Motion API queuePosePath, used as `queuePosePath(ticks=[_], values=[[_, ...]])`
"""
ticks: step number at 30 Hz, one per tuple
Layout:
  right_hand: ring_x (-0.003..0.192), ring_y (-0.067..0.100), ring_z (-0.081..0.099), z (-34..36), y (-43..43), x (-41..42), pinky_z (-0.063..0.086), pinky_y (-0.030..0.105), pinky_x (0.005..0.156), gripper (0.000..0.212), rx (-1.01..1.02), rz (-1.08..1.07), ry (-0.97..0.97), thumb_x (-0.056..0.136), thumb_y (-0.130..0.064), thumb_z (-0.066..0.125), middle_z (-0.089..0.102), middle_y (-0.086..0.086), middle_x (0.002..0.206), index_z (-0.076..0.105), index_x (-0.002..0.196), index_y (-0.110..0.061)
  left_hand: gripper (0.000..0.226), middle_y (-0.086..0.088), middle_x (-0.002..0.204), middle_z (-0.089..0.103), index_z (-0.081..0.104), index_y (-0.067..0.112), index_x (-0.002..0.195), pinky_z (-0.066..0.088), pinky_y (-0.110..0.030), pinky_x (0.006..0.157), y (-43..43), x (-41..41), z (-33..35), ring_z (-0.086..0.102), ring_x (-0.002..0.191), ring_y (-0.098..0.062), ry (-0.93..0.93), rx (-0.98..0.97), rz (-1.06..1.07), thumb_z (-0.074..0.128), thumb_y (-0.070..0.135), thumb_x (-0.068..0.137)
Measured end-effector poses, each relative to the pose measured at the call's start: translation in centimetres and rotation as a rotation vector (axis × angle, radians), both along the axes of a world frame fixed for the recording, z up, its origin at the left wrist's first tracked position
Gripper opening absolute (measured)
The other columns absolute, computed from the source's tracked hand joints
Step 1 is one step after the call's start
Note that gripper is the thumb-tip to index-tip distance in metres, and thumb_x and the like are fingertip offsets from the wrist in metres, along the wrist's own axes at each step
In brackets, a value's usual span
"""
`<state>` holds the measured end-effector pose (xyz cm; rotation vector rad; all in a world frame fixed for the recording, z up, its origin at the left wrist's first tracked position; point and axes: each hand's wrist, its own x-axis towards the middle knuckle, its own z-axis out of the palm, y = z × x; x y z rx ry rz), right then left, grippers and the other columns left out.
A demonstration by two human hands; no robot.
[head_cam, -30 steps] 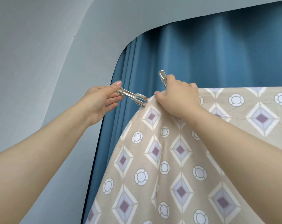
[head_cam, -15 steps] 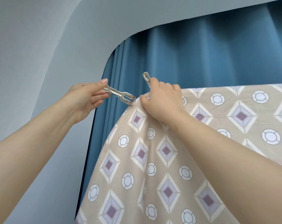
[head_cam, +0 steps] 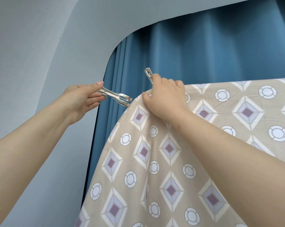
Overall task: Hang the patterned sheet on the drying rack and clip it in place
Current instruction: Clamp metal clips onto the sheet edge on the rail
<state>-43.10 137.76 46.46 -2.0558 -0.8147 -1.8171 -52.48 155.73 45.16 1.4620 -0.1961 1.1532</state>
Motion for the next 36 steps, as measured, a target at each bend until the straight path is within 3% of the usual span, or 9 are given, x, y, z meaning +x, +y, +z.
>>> queuePosePath(ticks=[20, 25, 32, 34, 36], values=[[0.102, 0.028, 0.051, -0.1, 0.4, -0.7, 0.029, 0.037, 0.089, 0.038, 0.022, 0.006, -0.019, 0.092, -0.036, 0.040, 0.059, 0.006, 0.108, 0.044, 0.120, -0.011, 0.010, -0.004, 0.087, 0.068, 0.065, 0.014, 0.084, 0.047, -0.022, 0.077, -0.5, 1.2, -1.2, 0.067, 0.085, -0.014, 0.108, 0.096, -0.001, 0.063, 0.024, 0.086], [0.102, 0.027, 0.051, -0.1, 0.1, -0.8, 0.029, 0.036, 0.089, 0.037, 0.006, 0.004, 0.000, 0.092, -0.035, 0.039, 0.059, 0.006, 0.108, 0.044, 0.119, -0.010, 0.012, 0.000, 0.092, 0.068, 0.064, 0.020, 0.086, 0.045, -0.023, 0.074, -1.0, 2.1, -2.0, 0.064, 0.090, -0.011, 0.174, 0.031, -0.067, 0.060, 0.032, 0.087], [0.101, 0.028, 0.051, -0.2, -0.4, -0.9, 0.029, 0.036, 0.090, 0.035, 0.005, -0.002, 0.036, 0.090, -0.030, 0.039, 0.059, 0.006, 0.107, 0.044, 0.118, -0.010, 0.014, 0.003, 0.092, 0.065, 0.064, 0.024, 0.081, 0.045, -0.026, 0.078, -1.7, 1.7, -2.3, 0.062, 0.094, -0.010, 0.150, 0.083, 0.001, 0.062, 0.037, 0.085], [0.101, 0.028, 0.050, -0.3, -0.3, -1.0, 0.029, 0.036, 0.090, 0.036, 0.003, -0.001, 0.029, 0.090, -0.030, 0.039, 0.059, 0.006, 0.107, 0.044, 0.119, -0.010, 0.014, 0.005, 0.092, 0.063, 0.062, 0.025, 0.084, 0.045, -0.027, 0.079, -2.0, 1.7, -2.5, 0.061, 0.095, -0.012, 0.121, 0.075, 0.025, 0.061, 0.039, 0.086], [0.102, 0.028, 0.050, -0.4, -0.1, -1.2, 0.028, 0.036, 0.091, 0.037, -0.005, -0.008, 0.016, 0.090, -0.030, 0.038, 0.060, 0.006, 0.108, 0.043, 0.121, -0.009, 0.019, 0.004, 0.102, 0.063, 0.060, 0.026, 0.101, 0.044, -0.028, 0.081, -2.4, 1.6, -2.7, 0.059, 0.099, -0.014, 0.090, 0.067, 0.050, 0.058, 0.040, 0.087]])
